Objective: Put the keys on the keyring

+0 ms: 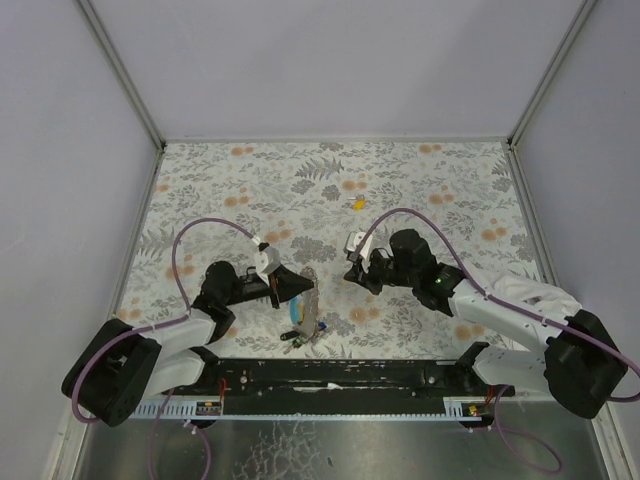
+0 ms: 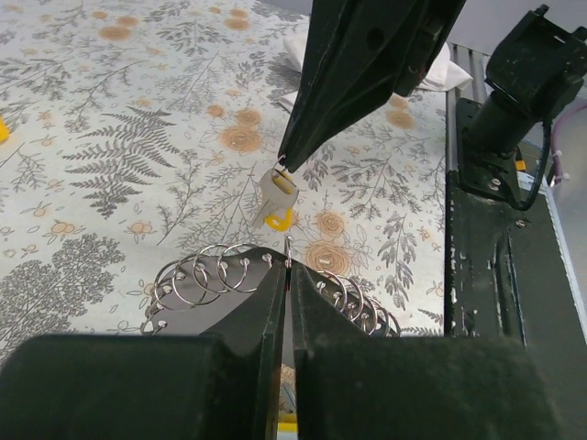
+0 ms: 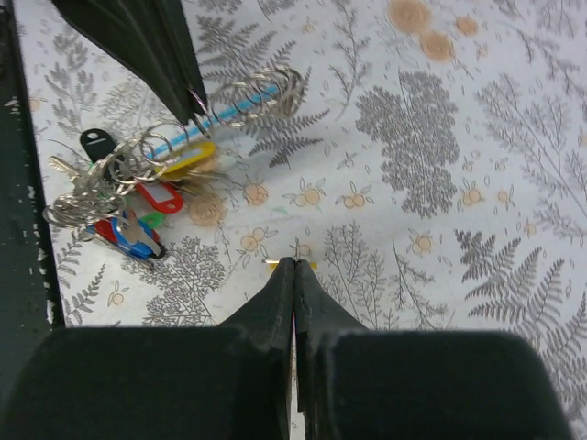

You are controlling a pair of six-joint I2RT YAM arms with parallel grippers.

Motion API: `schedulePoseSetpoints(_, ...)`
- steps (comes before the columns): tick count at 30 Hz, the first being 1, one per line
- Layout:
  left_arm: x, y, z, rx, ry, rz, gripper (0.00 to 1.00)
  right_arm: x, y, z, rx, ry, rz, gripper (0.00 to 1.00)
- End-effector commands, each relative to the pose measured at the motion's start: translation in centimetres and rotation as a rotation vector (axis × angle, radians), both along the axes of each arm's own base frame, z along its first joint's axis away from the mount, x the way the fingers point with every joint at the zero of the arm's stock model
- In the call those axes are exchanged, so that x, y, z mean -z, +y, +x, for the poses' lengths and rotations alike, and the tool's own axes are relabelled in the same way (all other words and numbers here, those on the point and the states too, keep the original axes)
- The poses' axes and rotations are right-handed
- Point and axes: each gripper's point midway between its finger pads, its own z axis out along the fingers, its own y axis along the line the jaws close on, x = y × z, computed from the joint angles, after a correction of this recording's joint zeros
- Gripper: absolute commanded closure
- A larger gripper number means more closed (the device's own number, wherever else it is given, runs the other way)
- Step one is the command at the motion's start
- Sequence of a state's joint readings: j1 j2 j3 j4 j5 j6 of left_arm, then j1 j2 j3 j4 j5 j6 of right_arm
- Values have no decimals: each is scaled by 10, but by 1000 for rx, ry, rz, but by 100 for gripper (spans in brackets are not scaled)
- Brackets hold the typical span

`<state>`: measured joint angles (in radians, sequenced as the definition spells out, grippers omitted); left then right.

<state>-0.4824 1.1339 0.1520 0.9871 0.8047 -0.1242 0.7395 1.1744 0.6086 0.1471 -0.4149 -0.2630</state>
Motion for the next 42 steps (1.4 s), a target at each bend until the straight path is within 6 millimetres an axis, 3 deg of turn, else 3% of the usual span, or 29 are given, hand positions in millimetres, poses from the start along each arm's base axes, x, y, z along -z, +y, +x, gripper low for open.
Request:
schedulePoseSetpoints(1, -28, -6, -4, 69, -121, -62, 100, -37, 17, -11, -157, -88, 85, 100)
schedulePoseSetpoints(7, -33, -7, -8, 89, -130, -94, 100, -51, 24, -20, -240, -108, 123, 100)
schedulePoseSetpoints(42, -34, -13, -16, 174, -112, -108, 100, -54, 40, -36, -385, -94, 183, 100)
